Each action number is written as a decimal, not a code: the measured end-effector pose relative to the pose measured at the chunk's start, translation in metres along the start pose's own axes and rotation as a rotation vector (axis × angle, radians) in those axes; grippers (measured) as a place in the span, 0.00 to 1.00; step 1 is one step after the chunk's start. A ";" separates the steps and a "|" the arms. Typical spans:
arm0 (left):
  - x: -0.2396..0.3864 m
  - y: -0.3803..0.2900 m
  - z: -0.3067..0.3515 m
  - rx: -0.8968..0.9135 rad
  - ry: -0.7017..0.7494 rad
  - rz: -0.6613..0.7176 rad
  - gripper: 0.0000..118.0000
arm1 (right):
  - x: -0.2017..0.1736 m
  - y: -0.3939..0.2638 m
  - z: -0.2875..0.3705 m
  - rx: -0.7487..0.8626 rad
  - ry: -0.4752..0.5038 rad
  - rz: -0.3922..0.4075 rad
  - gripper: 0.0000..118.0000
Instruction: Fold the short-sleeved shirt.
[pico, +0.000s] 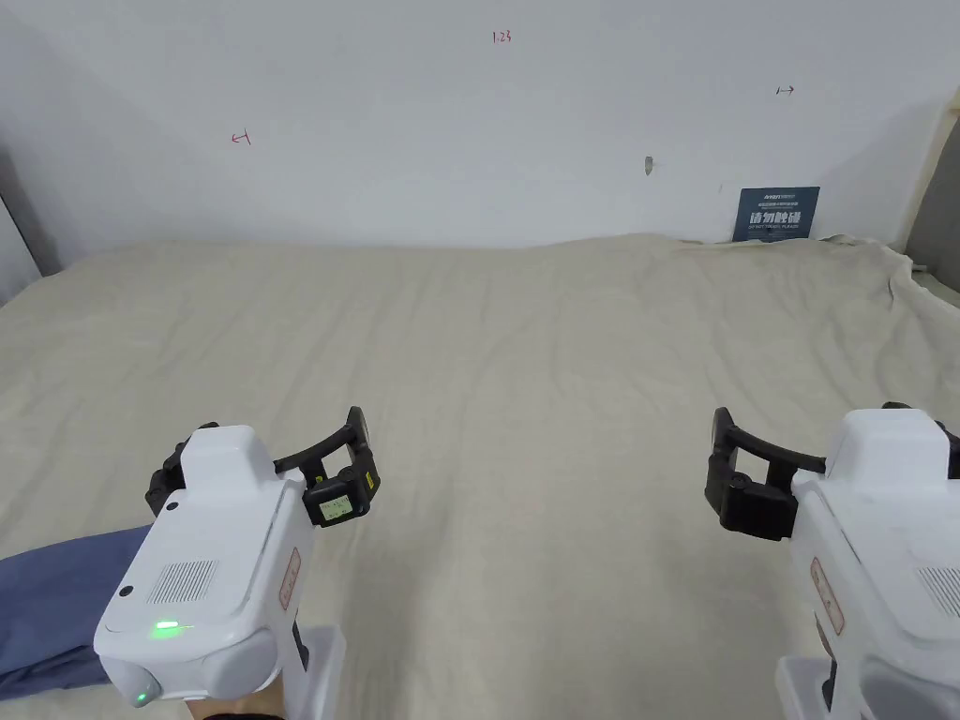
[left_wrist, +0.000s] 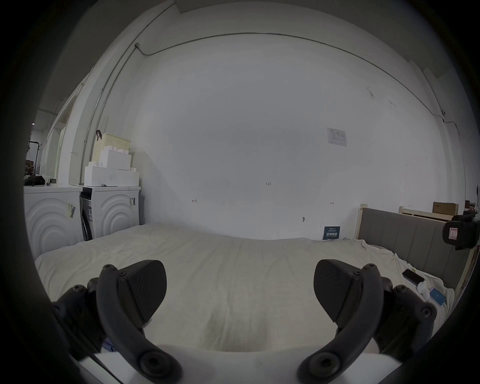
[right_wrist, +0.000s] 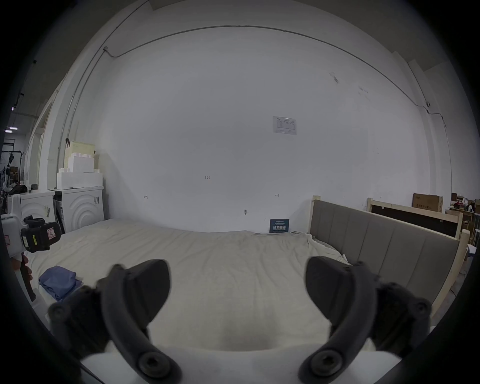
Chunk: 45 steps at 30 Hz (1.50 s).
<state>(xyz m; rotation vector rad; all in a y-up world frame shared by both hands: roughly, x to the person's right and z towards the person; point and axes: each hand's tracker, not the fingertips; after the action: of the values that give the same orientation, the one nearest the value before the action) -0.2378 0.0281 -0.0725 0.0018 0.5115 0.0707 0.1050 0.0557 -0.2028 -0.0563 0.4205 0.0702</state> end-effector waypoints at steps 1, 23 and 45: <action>0.000 0.000 0.000 0.002 0.001 -0.002 0.98 | 0.000 0.000 0.000 0.004 -0.001 -0.004 0.99; 0.002 0.004 0.005 0.033 -0.009 -0.037 1.00 | -0.002 0.002 0.004 0.027 -0.011 -0.004 1.00; 0.003 0.007 0.006 0.030 -0.012 -0.046 1.00 | -0.005 0.007 0.003 0.041 -0.008 0.001 1.00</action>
<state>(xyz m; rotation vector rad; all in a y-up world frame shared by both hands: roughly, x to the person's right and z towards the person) -0.2330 0.0351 -0.0681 0.0201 0.5003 0.0176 0.1009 0.0625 -0.1984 -0.0150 0.4139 0.0624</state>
